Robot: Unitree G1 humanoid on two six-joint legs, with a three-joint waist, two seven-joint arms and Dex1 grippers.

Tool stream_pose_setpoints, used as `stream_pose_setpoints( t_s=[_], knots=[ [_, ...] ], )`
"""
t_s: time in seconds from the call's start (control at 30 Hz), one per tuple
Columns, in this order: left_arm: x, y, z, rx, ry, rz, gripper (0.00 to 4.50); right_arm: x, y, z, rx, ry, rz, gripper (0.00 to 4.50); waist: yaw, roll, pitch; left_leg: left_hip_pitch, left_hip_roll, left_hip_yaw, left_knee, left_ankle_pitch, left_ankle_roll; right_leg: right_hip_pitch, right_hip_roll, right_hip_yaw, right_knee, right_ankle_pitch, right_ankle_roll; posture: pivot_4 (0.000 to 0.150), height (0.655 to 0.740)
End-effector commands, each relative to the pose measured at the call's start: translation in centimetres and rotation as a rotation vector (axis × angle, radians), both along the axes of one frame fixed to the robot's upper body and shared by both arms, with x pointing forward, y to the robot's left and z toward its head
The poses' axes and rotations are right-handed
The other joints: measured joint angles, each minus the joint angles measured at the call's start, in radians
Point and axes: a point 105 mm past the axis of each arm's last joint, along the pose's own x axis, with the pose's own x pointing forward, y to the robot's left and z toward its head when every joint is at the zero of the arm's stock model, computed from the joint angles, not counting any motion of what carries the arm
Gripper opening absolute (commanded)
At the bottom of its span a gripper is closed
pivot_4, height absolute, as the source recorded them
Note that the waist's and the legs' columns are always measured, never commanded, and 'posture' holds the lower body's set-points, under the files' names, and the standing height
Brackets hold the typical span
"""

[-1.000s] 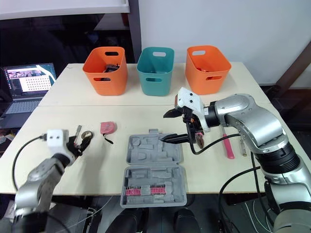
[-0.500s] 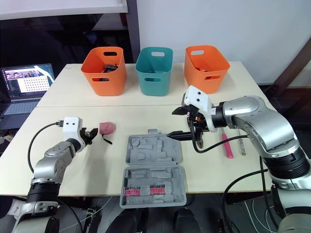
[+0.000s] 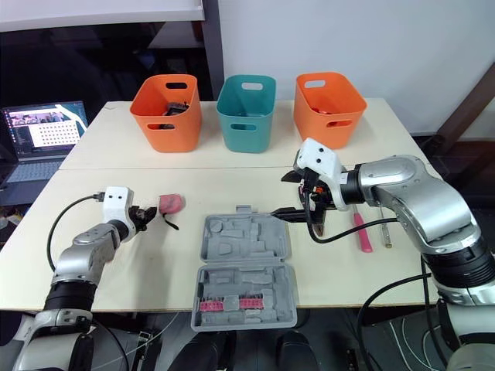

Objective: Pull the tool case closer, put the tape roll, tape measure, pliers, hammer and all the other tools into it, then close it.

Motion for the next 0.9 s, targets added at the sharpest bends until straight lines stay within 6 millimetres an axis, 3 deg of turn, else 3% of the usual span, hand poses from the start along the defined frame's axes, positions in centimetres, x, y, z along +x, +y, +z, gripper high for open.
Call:
stream_pose_setpoints(
  t_s=[0.03,0.27,0.63,0.67,0.7,0.83,0.9],
  knots=[
    [0.4,0.4,1.5,0.021,-0.048,0.003,2.80,0.0,-0.2,1.4,0.011,-0.069,-0.009,4.50,0.000,0.000,0.000,0.000,0.000,0.000,0.000,0.000,0.000,0.000,0.000,0.000,0.000,0.000,0.000,0.150,0.7329],
    [-0.6,0.1,0.8,0.007,-0.043,-0.007,2.80,-0.1,-0.9,1.1,-0.001,-0.051,-0.022,4.50,0.000,0.000,0.000,0.000,0.000,0.000,0.000,0.000,0.000,0.000,0.000,0.000,0.000,0.000,0.000,0.150,0.7329],
    [-0.1,0.1,0.3,-0.015,-0.033,0.010,2.80,0.3,-1.2,0.9,-0.012,-0.060,-0.042,4.50,0.000,0.000,0.000,0.000,0.000,0.000,0.001,0.000,0.000,0.000,0.000,0.000,0.001,0.000,0.000,0.150,0.7329],
    [-0.1,0.3,0.2,-0.017,-0.030,0.017,2.29,0.3,-1.2,0.9,-0.012,-0.061,-0.041,4.50,0.001,0.000,0.000,0.000,0.000,0.000,0.001,0.000,0.000,0.000,0.000,0.000,0.001,0.000,0.000,0.150,0.7329],
    [0.0,0.4,0.2,-0.018,-0.028,0.023,2.05,0.3,-1.2,0.9,-0.011,-0.061,-0.041,4.50,0.001,0.000,0.000,0.000,0.000,0.000,0.001,0.000,0.000,0.000,0.000,0.000,0.001,0.000,0.000,0.150,0.7329],
    [0.2,1.5,0.9,0.001,-0.045,0.049,0.03,0.2,-1.1,0.9,-0.009,-0.064,-0.036,4.50,0.001,0.000,0.000,0.000,0.000,0.000,0.002,0.000,0.000,0.000,0.000,0.000,0.001,0.000,0.000,0.150,0.7329],
    [0.1,2.0,1.5,0.004,-0.061,0.057,0.03,0.1,-1.1,0.9,-0.010,-0.065,-0.037,4.50,0.000,0.000,0.000,0.000,0.000,0.000,0.002,0.000,0.000,0.000,0.000,0.000,0.001,0.000,0.000,0.150,0.7329]
  ],
)
